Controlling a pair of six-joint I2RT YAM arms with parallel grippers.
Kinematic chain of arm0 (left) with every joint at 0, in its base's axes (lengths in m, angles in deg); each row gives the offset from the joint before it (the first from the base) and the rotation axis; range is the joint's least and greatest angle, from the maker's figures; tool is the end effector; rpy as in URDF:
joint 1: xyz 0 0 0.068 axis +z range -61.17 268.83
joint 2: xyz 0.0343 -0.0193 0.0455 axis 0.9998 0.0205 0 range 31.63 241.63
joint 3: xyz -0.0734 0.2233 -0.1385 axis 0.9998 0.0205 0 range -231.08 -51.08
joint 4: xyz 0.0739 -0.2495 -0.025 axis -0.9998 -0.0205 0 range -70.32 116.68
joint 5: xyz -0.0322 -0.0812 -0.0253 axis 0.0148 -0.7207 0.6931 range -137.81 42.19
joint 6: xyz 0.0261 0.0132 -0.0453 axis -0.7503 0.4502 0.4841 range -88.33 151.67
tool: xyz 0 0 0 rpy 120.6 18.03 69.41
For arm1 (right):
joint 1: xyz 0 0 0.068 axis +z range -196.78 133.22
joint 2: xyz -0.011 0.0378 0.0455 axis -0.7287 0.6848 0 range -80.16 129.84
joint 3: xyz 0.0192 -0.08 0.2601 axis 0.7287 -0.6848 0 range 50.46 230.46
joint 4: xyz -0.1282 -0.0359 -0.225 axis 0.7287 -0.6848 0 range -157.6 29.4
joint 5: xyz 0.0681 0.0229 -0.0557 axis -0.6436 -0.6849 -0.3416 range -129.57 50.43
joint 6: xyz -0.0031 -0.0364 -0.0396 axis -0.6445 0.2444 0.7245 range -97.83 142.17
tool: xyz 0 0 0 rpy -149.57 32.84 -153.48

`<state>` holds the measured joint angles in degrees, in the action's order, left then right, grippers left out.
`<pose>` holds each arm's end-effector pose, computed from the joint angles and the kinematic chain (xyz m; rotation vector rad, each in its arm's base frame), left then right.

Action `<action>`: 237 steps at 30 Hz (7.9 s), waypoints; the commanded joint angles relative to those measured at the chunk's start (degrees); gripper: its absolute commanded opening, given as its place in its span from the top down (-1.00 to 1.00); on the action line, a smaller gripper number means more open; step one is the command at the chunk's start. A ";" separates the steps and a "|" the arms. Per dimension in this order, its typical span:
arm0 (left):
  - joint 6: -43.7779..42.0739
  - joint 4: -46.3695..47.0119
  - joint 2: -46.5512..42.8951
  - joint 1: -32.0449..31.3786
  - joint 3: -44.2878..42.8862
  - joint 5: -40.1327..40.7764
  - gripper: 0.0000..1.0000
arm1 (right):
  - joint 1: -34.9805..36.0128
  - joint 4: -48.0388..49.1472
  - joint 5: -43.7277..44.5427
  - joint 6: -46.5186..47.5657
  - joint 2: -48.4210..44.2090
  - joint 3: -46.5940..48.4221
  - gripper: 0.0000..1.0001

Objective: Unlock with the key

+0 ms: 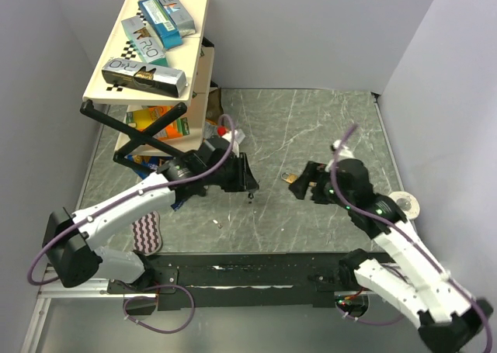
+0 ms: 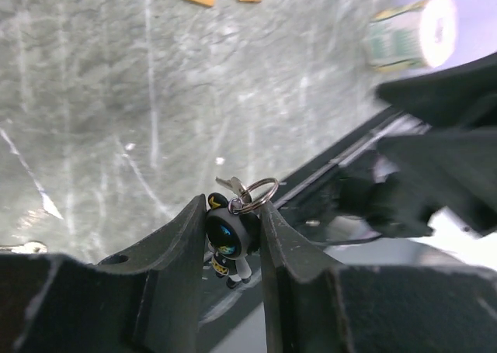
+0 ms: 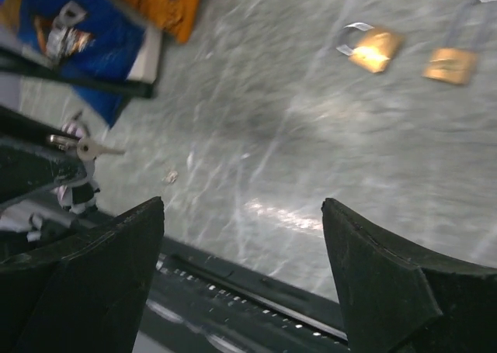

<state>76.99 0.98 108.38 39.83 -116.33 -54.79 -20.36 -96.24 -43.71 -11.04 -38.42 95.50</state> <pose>0.1926 -0.2281 0.3143 0.1507 2.4158 -0.9810 0.1391 0.0720 0.3047 0.0872 2.2112 0.6747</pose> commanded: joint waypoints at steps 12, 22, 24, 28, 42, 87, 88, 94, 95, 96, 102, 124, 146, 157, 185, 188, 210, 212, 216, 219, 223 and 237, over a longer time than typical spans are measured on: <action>14.53 1.26 -2.75 6.54 1.71 -7.87 0.98 | 22.18 15.07 3.27 0.34 15.83 10.59 -0.44; 17.34 3.54 -3.36 6.98 2.32 -9.01 0.98 | 25.26 15.69 2.48 -0.10 23.74 14.90 -0.44; 17.70 3.63 -3.36 6.98 2.32 -9.36 0.98 | 25.88 15.69 2.47 0.16 25.23 15.86 -0.41; 17.61 3.81 -3.45 7.07 2.15 -9.72 0.98 | 26.50 14.72 3.26 -0.10 27.95 17.45 -0.33; 12.17 6.36 -5.73 9.79 2.94 -11.39 -0.51 | 26.32 9.80 5.46 -1.68 28.41 18.43 1.00; 0.66 52.25 -15.67 6.54 20.62 -50.76 -0.80 | 11.73 5.75 -38.31 -15.92 3.53 16.49 1.00; 0.12 51.02 -15.67 6.45 20.43 -50.50 -0.78 | 11.73 6.02 -38.40 -16.09 3.44 16.40 1.00; 2.84 55.14 -15.14 6.19 20.87 -50.50 -0.79 | 11.73 8.66 -39.01 -18.56 2.21 14.46 1.00; 3.02 55.75 -14.79 5.93 20.70 -50.50 -0.79 | 11.73 8.13 -38.93 -18.21 2.21 14.64 1.00; 3.28 56.27 -14.70 5.75 20.69 -50.24 -0.79 | 11.64 7.95 -38.92 -18.20 2.12 14.73 1.00; 6.44 61.54 -12.24 3.47 20.08 -49.62 -0.92 | 11.64 10.24 -39.19 -19.79 1.24 13.76 1.00; 8.12 64.01 -10.04 0.21 19.37 -46.02 -0.28 | 11.64 12.08 -41.30 -19.44 2.83 12.97 1.00; 5.48 56.90 -12.94 0.13 20.78 -43.47 0.45 | 11.20 12.17 -42.00 -18.03 3.97 13.15 1.00; -6.19 38.29 -14.35 0.30 16.74 -42.85 0.98 | 9.80 4.99 -39.90 -12.34 3.26 11.92 1.00; -22.29 -0.32 -12.06 0.04 9.01 -51.82 0.98 | 24.03 13.31 -26.36 -1.77 10.73 9.11 0.06; -22.38 -0.06 -11.89 0.04 8.83 -52.08 0.98 | 24.91 14.98 -26.88 -2.29 11.78 8.40 0.14; -19.92 3.90 -12.85 0.12 10.94 -52.26 0.98 | 27.55 20.34 -32.86 -5.72 12.32 5.85 0.73; -19.83 4.16 -12.94 0.04 11.03 -51.30 0.98 | 27.46 20.96 -33.04 -6.25 12.23 5.68 1.00; -18.17 5.65 -14.26 0.13 11.03 -47.69 0.98 | 27.55 23.15 -32.16 -7.74 11.26 4.27 1.00; -15.89 8.37 -15.31 0.39 11.20 -43.75 0.96 | 27.64 24.82 -30.23 -9.32 9.33 2.43 1.00; -14.12 10.48 -16.28 1.70 11.20 -40.39 0.50 | 27.46 24.92 -24.00 -10.82 6.00 0.76 1.00; 0.98 17.51 -24.36 8.03 11.90 -24.85 -0.50 | 27.46 33.70 -2.37 -16.36 1.94 0.40 1.00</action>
<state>69.45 13.35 86.31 47.31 -103.37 -89.18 6.61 -70.77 -53.70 -24.77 -36.09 95.13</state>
